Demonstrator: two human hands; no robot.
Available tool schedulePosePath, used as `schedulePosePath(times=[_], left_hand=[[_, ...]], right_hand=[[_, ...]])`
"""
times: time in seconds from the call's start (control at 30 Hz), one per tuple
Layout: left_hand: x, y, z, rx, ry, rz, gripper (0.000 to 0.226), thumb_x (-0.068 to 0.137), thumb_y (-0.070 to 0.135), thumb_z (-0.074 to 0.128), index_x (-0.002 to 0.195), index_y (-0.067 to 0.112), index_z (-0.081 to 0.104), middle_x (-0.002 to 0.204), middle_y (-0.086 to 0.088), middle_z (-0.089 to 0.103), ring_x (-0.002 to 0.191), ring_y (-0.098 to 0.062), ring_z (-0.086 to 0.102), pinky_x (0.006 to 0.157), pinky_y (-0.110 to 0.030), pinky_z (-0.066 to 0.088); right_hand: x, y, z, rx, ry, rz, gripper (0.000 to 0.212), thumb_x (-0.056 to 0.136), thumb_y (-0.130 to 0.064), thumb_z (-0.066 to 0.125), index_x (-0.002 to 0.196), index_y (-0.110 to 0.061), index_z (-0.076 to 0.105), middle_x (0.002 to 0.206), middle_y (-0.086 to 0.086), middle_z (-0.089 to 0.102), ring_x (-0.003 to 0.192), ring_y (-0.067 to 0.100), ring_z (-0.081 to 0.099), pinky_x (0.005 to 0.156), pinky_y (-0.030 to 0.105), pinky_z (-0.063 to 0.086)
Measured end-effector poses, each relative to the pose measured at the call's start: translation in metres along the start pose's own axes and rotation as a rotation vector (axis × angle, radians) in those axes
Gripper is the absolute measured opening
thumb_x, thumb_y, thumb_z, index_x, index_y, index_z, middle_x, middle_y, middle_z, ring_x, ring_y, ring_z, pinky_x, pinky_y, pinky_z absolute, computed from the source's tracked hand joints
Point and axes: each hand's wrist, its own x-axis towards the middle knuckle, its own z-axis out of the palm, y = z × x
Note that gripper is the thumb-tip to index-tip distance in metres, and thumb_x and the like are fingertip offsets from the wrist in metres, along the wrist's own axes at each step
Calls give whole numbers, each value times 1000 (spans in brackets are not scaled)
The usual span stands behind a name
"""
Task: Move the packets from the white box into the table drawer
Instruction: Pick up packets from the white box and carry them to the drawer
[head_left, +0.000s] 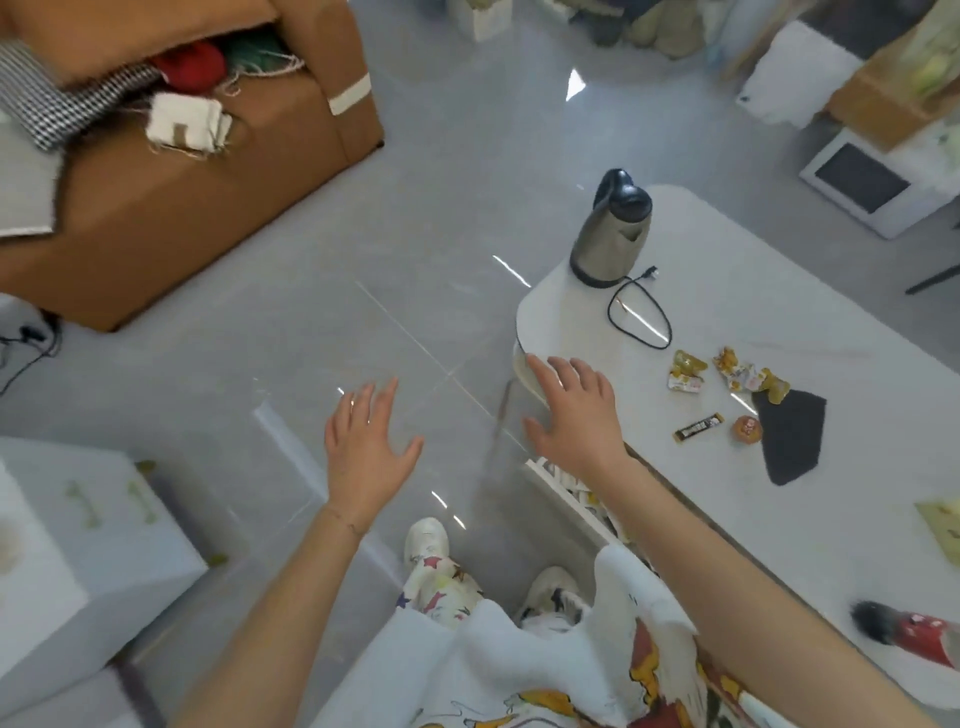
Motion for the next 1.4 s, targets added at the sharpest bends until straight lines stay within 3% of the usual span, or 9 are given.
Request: schedulePosePath(times=[0.37,0.67,0.93,1.17,1.3,1.4], left_hand=[[28,-153,-78,-64,133,-188,76,82,40,70,148,24,35,152,-9,37,143,-36,24,115,-49,22],[27,-239,-107,-137,189,-384,78,81,55,49,150,26,29,155,-7,30,145,-34,18,116,-48,17],[35,-295,-125,-193,267,-636,77,83,49,61,149,23,32,153,-10,34,143,-37,22,113,-51,22],[37,-346,-146,-303,409,-941,90,72,69,37,149,22,32,153,-10,34,142,-36,26,114,-49,23],[19,-373,-147,-298,465,-1078,87,77,69,39,151,24,28,155,-10,31,144,-34,24,117,-48,18],[4,-384,-147,-333,510,-1183,81,85,58,55,152,25,24,158,-9,25,146,-33,17,119,-46,13]], right_hand=[[114,-180,18,-89,-6,-214,73,89,-45,54,151,-28,19,152,4,31,141,30,24,114,42,18],[172,-294,42,-163,-79,-443,74,88,-45,56,150,-27,21,151,5,33,140,31,26,115,44,19],[225,-386,70,-225,-187,-660,72,89,-45,53,151,-28,19,153,6,28,143,31,19,116,44,15],[274,-484,83,-280,-278,-892,73,91,-46,51,152,-29,14,159,4,13,147,28,4,118,42,9],[292,-539,92,-323,-322,-1037,75,90,-46,53,152,-28,15,159,5,16,146,29,7,117,42,10],[299,-577,104,-364,-356,-1117,75,91,-46,52,153,-27,14,160,5,9,147,29,4,117,44,11]])
